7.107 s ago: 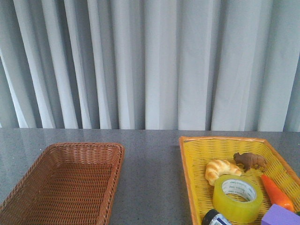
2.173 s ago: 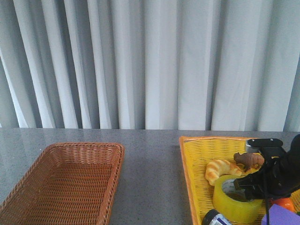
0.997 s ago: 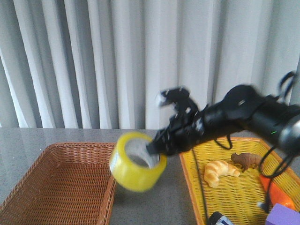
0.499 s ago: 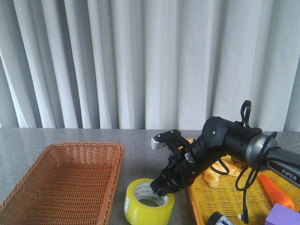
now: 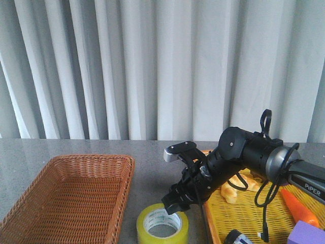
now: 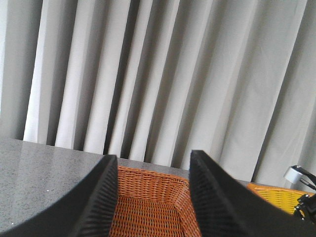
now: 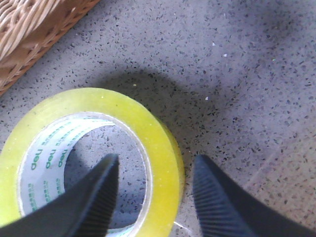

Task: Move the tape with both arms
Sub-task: 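Set the tape roll on the table between baskets and open the right gripper, then raise the right gripper away from the tape roll, then move the left gripper down over the tape roll and close on it, then lift the tape roll with the left gripper over the brown basket, then lower the tape roll into the brown basket and open the left gripper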

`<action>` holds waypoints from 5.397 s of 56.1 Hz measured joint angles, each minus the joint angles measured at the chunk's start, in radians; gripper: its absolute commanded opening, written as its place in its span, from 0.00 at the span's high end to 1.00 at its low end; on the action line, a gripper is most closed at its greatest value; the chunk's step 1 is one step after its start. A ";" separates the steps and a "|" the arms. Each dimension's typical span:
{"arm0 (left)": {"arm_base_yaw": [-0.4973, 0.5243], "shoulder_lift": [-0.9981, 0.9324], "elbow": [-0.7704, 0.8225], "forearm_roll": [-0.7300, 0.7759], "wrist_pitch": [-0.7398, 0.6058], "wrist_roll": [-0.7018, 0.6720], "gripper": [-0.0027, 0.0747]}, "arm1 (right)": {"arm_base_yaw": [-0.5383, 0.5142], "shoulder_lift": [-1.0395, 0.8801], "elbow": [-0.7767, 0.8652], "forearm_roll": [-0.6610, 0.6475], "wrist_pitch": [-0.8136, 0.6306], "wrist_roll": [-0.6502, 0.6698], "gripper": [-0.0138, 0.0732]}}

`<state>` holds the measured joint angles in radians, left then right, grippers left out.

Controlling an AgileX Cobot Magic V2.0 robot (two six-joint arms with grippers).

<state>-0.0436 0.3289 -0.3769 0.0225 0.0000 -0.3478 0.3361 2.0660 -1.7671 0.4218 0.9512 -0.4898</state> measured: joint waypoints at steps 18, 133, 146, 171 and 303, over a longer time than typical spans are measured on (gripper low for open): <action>0.000 0.000 0.000 0.000 0.006 0.000 0.53 | 0.000 -0.094 -0.124 -0.001 0.003 0.034 0.42; -0.473 1.214 -1.006 0.000 0.447 0.599 0.53 | -0.139 -1.597 1.382 -0.059 -0.571 0.037 0.85; -0.473 1.452 -1.184 -0.057 0.599 0.690 0.53 | -0.139 -1.597 1.382 -0.056 -0.556 0.037 0.85; -0.473 1.639 -1.257 -0.123 0.715 0.814 0.53 | -0.139 -1.597 1.382 -0.055 -0.553 0.037 0.85; -0.143 1.505 -1.262 0.047 0.949 0.660 0.97 | -0.139 -1.597 1.382 -0.055 -0.519 0.037 0.85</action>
<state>-0.1861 1.8341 -1.6384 0.0690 0.9487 0.3127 0.1966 0.4695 -0.3852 0.3668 0.4319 -0.4530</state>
